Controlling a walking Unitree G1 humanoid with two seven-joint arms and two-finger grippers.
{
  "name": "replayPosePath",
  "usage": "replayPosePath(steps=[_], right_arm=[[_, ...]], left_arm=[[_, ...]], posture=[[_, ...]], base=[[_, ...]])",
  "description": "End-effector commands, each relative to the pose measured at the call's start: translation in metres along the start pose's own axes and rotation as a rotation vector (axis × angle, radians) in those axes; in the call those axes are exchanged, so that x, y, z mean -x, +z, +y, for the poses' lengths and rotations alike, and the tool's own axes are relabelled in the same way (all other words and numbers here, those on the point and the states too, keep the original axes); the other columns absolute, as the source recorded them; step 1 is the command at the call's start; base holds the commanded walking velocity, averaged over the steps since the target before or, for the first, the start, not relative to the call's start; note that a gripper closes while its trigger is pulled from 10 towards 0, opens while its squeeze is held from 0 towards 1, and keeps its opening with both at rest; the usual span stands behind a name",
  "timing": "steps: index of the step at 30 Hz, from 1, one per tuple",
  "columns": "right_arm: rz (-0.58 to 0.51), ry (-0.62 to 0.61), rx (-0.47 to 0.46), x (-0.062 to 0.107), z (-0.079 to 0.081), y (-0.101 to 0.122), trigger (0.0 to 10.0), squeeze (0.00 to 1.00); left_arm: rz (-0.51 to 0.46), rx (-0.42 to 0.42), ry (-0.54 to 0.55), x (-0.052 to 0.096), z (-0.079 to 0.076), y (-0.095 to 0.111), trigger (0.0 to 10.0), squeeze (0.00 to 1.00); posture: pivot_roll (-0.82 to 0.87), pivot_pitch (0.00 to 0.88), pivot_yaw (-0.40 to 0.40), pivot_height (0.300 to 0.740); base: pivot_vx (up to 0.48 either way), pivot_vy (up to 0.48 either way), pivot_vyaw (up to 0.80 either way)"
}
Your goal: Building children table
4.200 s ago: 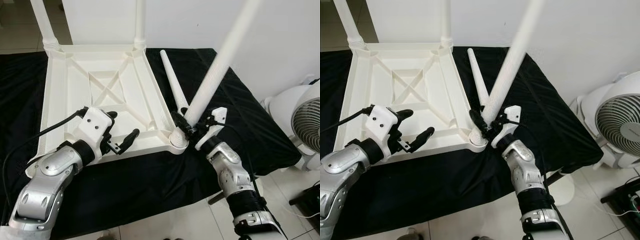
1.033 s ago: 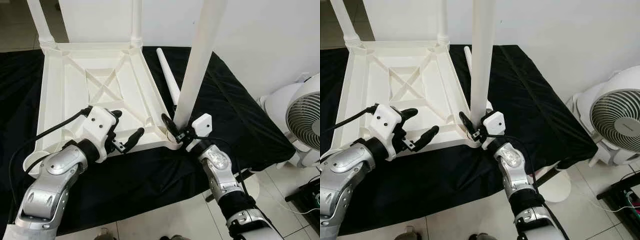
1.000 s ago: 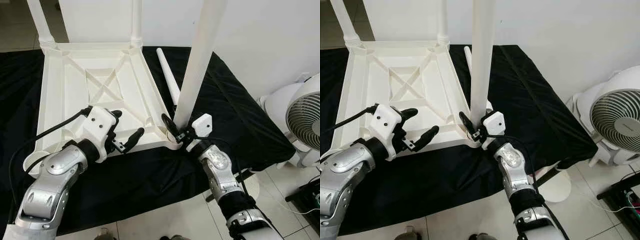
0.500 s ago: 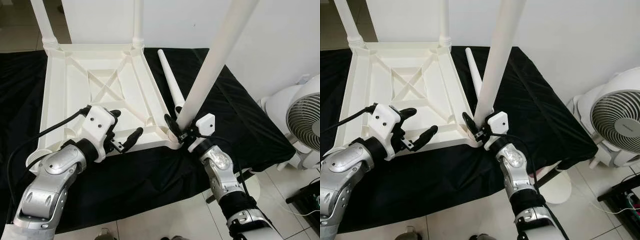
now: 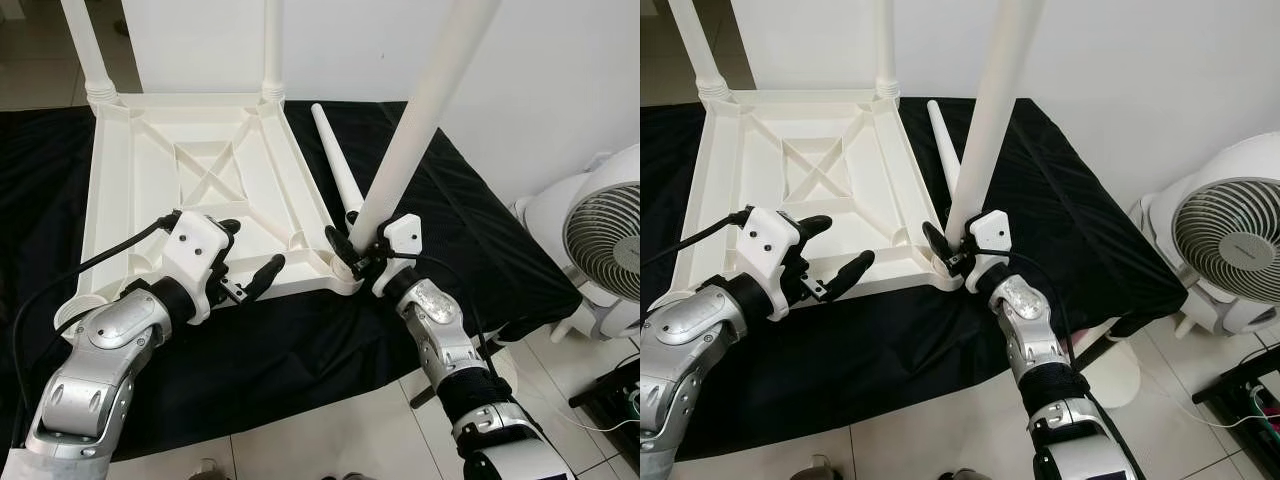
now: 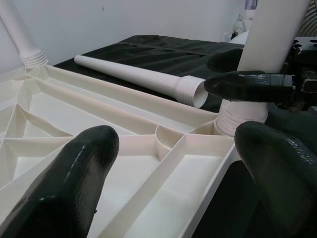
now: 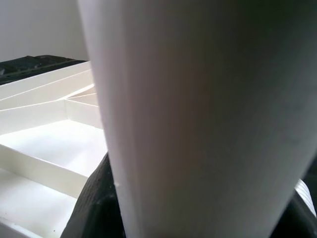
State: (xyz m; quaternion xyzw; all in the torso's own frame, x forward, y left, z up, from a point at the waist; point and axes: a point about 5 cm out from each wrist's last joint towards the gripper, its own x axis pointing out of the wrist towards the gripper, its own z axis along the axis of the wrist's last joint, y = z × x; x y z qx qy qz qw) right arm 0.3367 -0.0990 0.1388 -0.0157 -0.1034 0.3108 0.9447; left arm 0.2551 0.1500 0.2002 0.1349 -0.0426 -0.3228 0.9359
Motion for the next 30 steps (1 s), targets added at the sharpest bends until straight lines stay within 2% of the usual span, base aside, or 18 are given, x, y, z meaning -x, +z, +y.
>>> replayPosePath(steps=[1, 9, 14, 22, 30], right_arm=[[0.231, -0.080, -0.100, 0.021, -0.008, -0.041, 10.0, 0.00], [0.237, -0.106, -0.146, 0.019, -0.013, -0.038, 10.0, 0.00], [0.251, -0.143, -0.202, 0.015, -0.023, -0.034, 10.0, 0.00], [0.264, -0.171, -0.230, 0.009, -0.032, -0.029, 10.0, 0.00], [0.265, -0.170, -0.237, 0.006, -0.035, -0.025, 10.0, 0.00]], left_arm=[[-0.006, -0.005, 0.013, 0.001, 0.000, 0.003, 10.0, 0.00], [-0.008, -0.006, 0.013, 0.001, 0.000, 0.003, 10.0, 0.00], [-0.009, -0.005, 0.012, 0.001, 0.000, 0.004, 10.0, 0.00], [-0.014, -0.004, 0.016, 0.000, -0.001, 0.004, 10.0, 0.00], [-0.016, -0.003, 0.018, 0.000, -0.001, 0.004, 10.0, 0.00]], posture=[[0.15, 0.095, -0.088, 0.740], [0.15, 0.095, -0.089, 0.740], [0.15, 0.094, -0.093, 0.740], [0.15, 0.087, -0.099, 0.740], [0.15, 0.083, -0.102, 0.740]], base=[[0.000, 0.000, 0.00], [0.000, 0.000, 0.00], [0.000, 0.000, 0.00], [0.000, 0.000, 0.00], [0.000, 0.000, 0.00]])
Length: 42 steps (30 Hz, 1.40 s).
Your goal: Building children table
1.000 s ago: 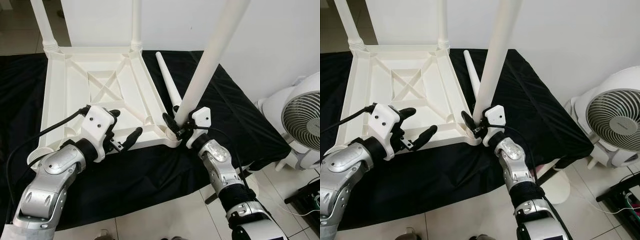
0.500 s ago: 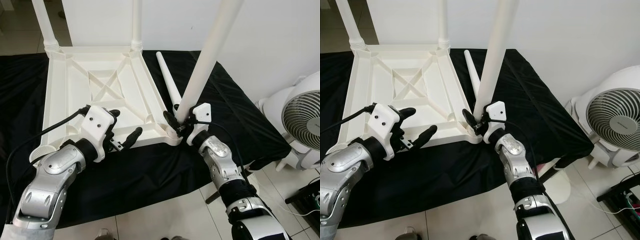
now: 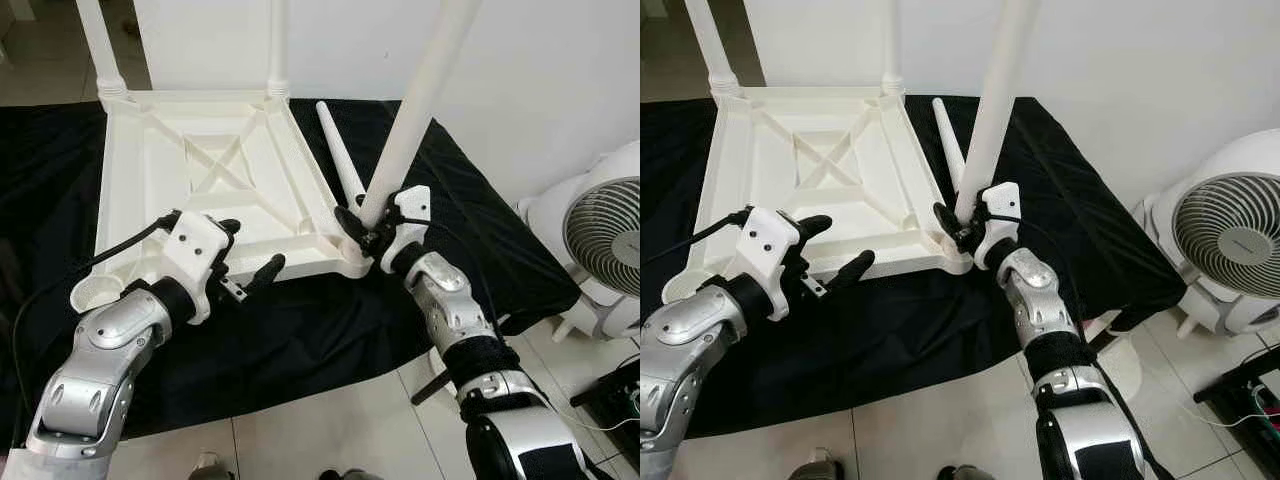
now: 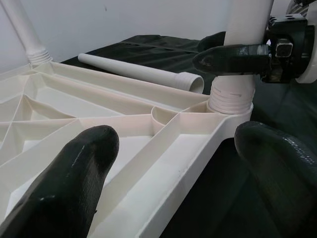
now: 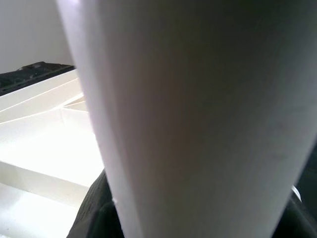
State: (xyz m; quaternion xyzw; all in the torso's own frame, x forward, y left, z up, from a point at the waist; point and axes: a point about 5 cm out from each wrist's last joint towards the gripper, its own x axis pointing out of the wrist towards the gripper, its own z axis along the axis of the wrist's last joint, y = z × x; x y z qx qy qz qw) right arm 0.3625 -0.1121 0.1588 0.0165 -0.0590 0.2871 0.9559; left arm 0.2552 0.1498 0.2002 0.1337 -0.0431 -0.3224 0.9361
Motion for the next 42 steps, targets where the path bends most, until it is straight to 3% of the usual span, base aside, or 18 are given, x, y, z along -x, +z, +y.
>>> replayPosePath(steps=[1, 12, 16, 22, 26, 33, 35, 42], right_arm=[[0.199, -0.114, -0.152, 0.018, -0.013, -0.039, 10.0, 0.00], [0.253, -0.111, -0.204, 0.020, -0.011, -0.048, 10.0, 0.00], [0.324, -0.178, -0.324, 0.025, -0.017, -0.060, 10.0, 0.00], [0.334, -0.182, -0.354, 0.027, -0.020, -0.061, 10.0, 0.00], [0.351, -0.183, -0.323, 0.028, -0.020, -0.063, 10.0, 0.00], [0.280, -0.121, -0.198, 0.027, -0.014, -0.057, 10.0, 0.00], [0.168, -0.077, -0.090, 0.027, -0.007, -0.049, 10.0, 0.00], [0.028, -0.057, 0.055, 0.034, 0.003, -0.042, 10.0, 0.00]], left_arm=[[-0.015, -0.005, 0.016, 0.000, -0.001, 0.004, 10.0, 0.00], [-0.013, -0.004, 0.018, 0.002, -0.002, 0.004, 10.0, 0.00], [-0.013, -0.001, 0.017, 0.002, -0.003, 0.004, 10.0, 0.00], [-0.012, 0.004, 0.017, 0.002, -0.003, 0.004, 10.0, 0.00], [-0.013, 0.006, 0.016, 0.002, -0.004, 0.004, 10.0, 0.00], [-0.012, 0.004, 0.018, 0.002, -0.004, 0.004, 10.0, 0.00], [-0.013, 0.004, 0.019, 0.002, -0.003, 0.004, 10.0, 0.00], [-0.013, 0.003, 0.019, 0.002, -0.002, 0.004, 10.0, 0.00]], posture=[[0.15, 0.083, -0.104, 0.740], [0.15, 0.088, -0.103, 0.740], [0.15, 0.094, -0.103, 0.740], [0.15, 0.100, -0.104, 0.740], [0.14, 0.102, -0.105, 0.740], [0.15, 0.102, -0.104, 0.740], [0.15, 0.103, -0.102, 0.740], [0.15, 0.107, -0.100, 0.740]], base=[[0.000, 0.000, 0.00], [0.000, 0.000, 0.00], [0.000, 0.000, 0.00], [0.000, 0.000, 0.00], [0.000, 0.000, 0.00], [0.000, 0.000, 0.00], [0.000, 0.000, 0.00], [0.000, 0.000, 0.00]])
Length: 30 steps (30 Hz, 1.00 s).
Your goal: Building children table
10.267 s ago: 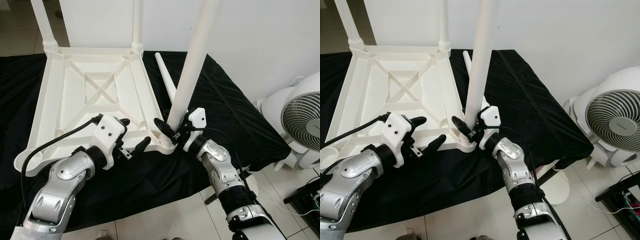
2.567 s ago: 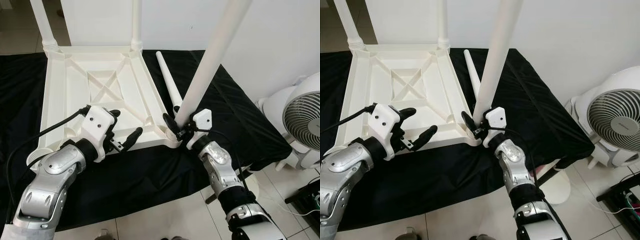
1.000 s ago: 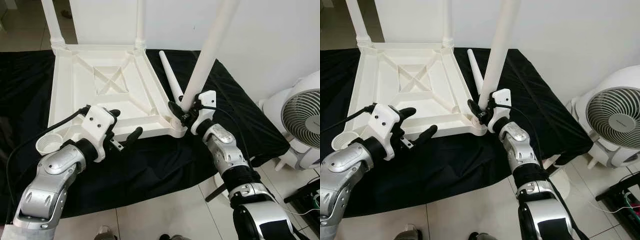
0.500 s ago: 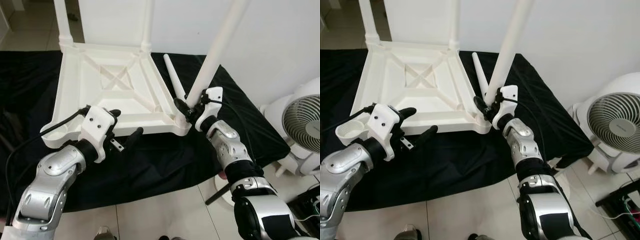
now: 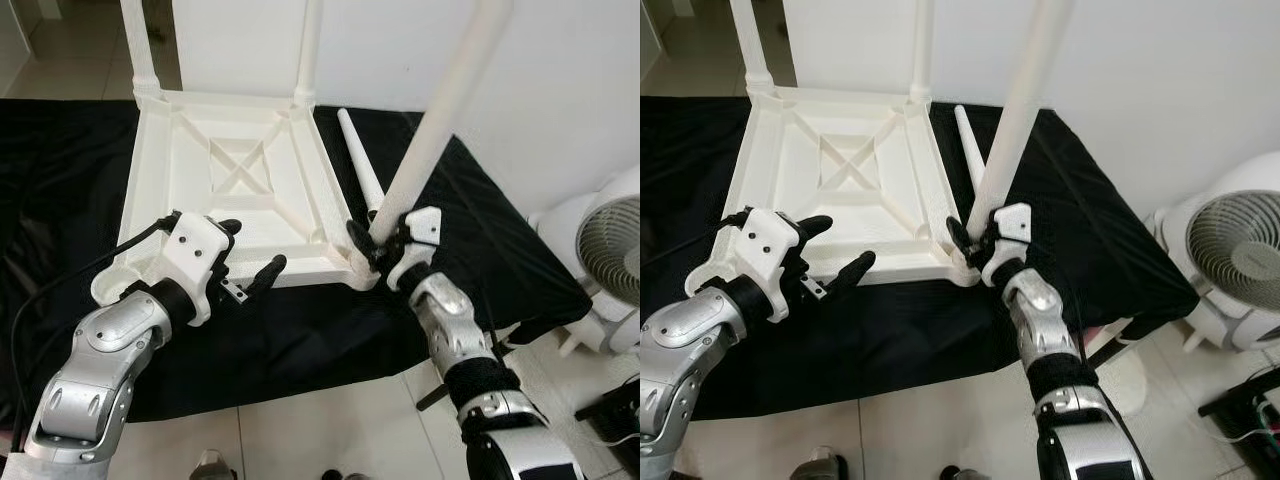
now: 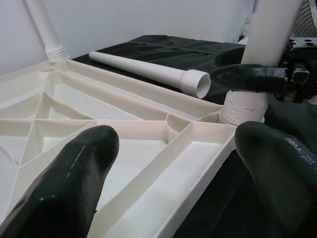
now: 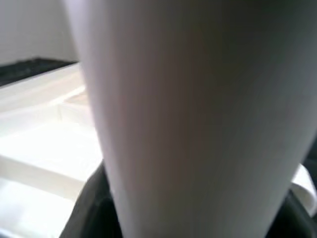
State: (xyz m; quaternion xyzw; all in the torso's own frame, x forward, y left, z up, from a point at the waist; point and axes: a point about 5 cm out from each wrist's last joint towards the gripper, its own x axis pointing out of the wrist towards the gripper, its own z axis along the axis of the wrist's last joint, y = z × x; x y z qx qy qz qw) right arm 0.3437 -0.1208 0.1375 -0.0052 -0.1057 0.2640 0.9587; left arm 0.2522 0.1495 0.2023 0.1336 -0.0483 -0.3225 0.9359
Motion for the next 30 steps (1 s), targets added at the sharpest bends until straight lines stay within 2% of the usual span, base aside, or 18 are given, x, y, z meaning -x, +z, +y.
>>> replayPosePath(steps=[1, 5, 7, 10, 11, 17, 24, 28, 30], right_arm=[[0.090, -0.019, 0.000, 0.014, 0.001, -0.022, 10.0, 0.00], [0.074, -0.007, 0.067, 0.018, 0.003, -0.022, 10.0, 0.00], [0.047, 0.003, 0.139, 0.021, 0.005, -0.020, 10.0, 0.00], [0.037, 0.006, 0.165, 0.021, 0.006, -0.019, 10.0, 0.00], [0.022, 0.011, 0.211, 0.022, 0.007, -0.017, 10.0, 0.00], [-0.036, 0.014, 0.300, 0.020, 0.013, -0.010, 10.0, 0.00], [-0.050, -0.024, 0.248, 0.017, 0.011, -0.008, 10.0, 0.00], [0.022, -0.042, 0.212, 0.015, 0.009, -0.016, 10.0, 0.00], [0.065, -0.051, 0.157, 0.013, 0.007, -0.020, 10.0, 0.00]], left_arm=[[-0.002, 0.006, 0.018, 0.000, -0.001, 0.001, 10.0, 0.00], [0.000, 0.008, 0.017, 0.001, -0.002, 0.001, 10.0, 0.00], [0.001, 0.008, 0.016, 0.001, -0.001, 0.001, 10.0, 0.00], [0.002, 0.008, 0.015, 0.001, -0.001, 0.001, 10.0, 0.00], [0.001, 0.007, 0.014, 0.001, -0.001, 0.001, 10.0, 0.00], [0.003, 0.007, 0.013, 0.001, -0.001, 0.001, 10.0, 0.00], [0.003, 0.007, 0.014, 0.000, -0.001, 0.001, 10.0, 0.00], [0.003, 0.006, 0.013, 0.001, -0.001, 0.001, 10.0, 0.00], [0.004, 0.006, 0.014, 0.000, -0.001, 0.002, 10.0, 0.00]], posture=[[0.15, 0.108, -0.100, 0.740], [0.14, 0.110, -0.095, 0.740], [0.14, 0.112, -0.094, 0.740], [0.14, 0.112, -0.094, 0.740], [0.14, 0.112, -0.092, 0.740], [0.14, 0.111, -0.089, 0.740], [0.15, 0.110, -0.090, 0.740], [0.15, 0.109, -0.088, 0.740], [0.15, 0.108, -0.088, 0.740]], base=[[0.000, 0.000, 0.00], [0.000, 0.000, 0.00], [0.000, 0.000, 0.00], [0.000, 0.000, 0.00], [0.000, 0.000, 0.00], [0.000, 0.000, 0.00], [0.000, 0.000, 0.00], [0.000, 0.000, 0.00], [0.000, 0.000, 0.00]])
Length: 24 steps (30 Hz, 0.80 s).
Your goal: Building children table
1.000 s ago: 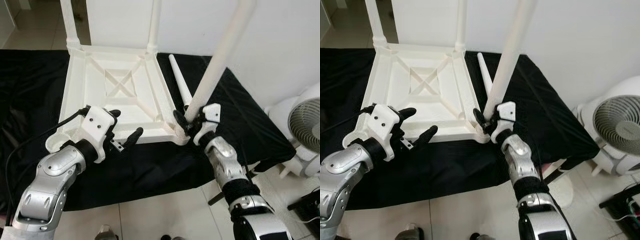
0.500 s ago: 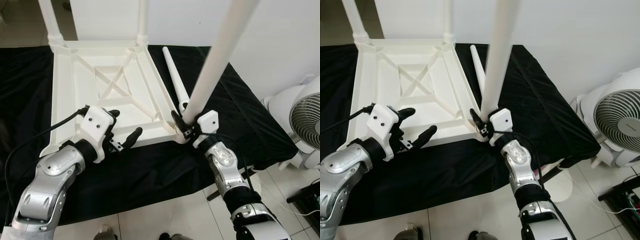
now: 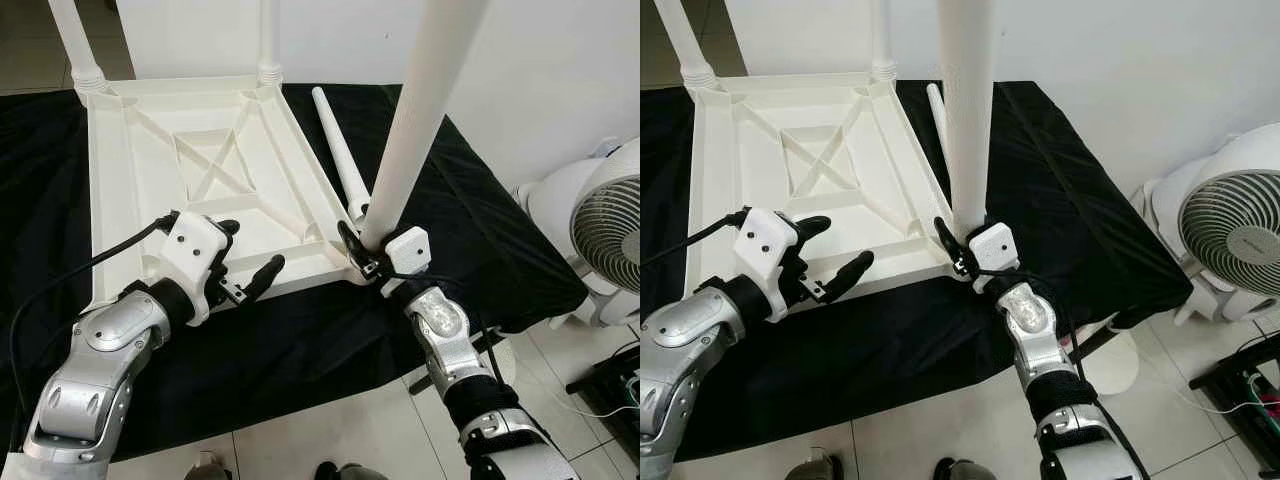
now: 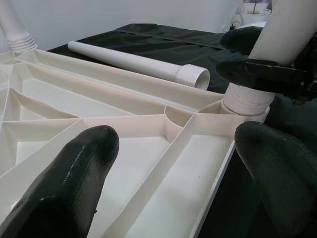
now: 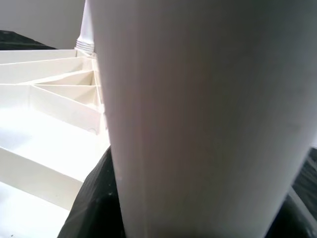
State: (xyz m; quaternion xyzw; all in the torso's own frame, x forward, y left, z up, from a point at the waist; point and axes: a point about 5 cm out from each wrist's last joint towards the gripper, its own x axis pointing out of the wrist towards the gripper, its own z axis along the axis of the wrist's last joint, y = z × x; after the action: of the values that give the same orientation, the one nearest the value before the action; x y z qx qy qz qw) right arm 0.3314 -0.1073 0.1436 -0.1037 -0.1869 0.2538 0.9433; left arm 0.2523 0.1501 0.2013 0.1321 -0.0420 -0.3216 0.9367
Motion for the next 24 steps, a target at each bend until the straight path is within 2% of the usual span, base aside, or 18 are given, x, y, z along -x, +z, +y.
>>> replayPosePath(steps=[1, 8, 15, 18, 20, 22, 23, 24], right_arm=[[0.178, -0.043, -0.075, 0.014, -0.003, -0.028, 10.0, 0.00], [0.299, -0.056, -0.186, 0.012, -0.004, -0.040, 10.0, 0.00], [0.319, -0.059, -0.227, 0.015, -0.003, -0.043, 10.0, 0.00], [0.295, -0.102, -0.287, 0.014, -0.007, -0.040, 10.0, 0.00], [0.285, -0.100, -0.285, 0.015, -0.007, -0.039, 10.0, 0.00], [0.216, -0.114, -0.286, 0.014, -0.010, -0.032, 10.0, 0.00], [0.216, -0.114, -0.286, 0.014, -0.010, -0.032, 10.0, 0.00], [0.161, -0.132, -0.301, 0.013, -0.012, -0.026, 10.0, 0.00]], left_arm=[[-0.008, -0.001, 0.013, 0.000, -0.001, 0.003, 10.0, 0.00], [-0.008, -0.005, 0.015, 0.000, -0.001, 0.003, 10.0, 0.00], [-0.007, 0.000, 0.019, 0.002, -0.001, 0.003, 10.0, 0.00], [-0.006, -0.002, 0.019, 0.002, -0.001, 0.003, 10.0, 0.00], [-0.006, -0.002, 0.020, 0.002, -0.001, 0.003, 10.0, 0.00], [-0.006, -0.002, 0.021, 0.002, -0.001, 0.003, 10.0, 0.00], [-0.006, -0.002, 0.021, 0.002, -0.001, 0.003, 10.0, 0.00], [-0.006, -0.003, 0.021, 0.002, -0.001, 0.003, 10.0, 0.00]], posture=[[0.15, 0.108, -0.088, 0.740], [0.15, 0.111, -0.088, 0.740], [0.15, 0.113, -0.089, 0.740], [0.15, 0.115, -0.091, 0.740], [0.15, 0.115, -0.090, 0.740], [0.15, 0.115, -0.090, 0.740], [0.15, 0.115, -0.090, 0.740], [0.15, 0.115, -0.090, 0.740]], base=[[0.000, 0.000, 0.00], [0.000, 0.000, 0.00], [0.000, 0.000, 0.00], [0.000, 0.000, 0.00], [0.000, 0.000, 0.00], [0.000, 0.000, 0.00], [0.000, 0.000, 0.00], [0.000, 0.000, 0.00]])
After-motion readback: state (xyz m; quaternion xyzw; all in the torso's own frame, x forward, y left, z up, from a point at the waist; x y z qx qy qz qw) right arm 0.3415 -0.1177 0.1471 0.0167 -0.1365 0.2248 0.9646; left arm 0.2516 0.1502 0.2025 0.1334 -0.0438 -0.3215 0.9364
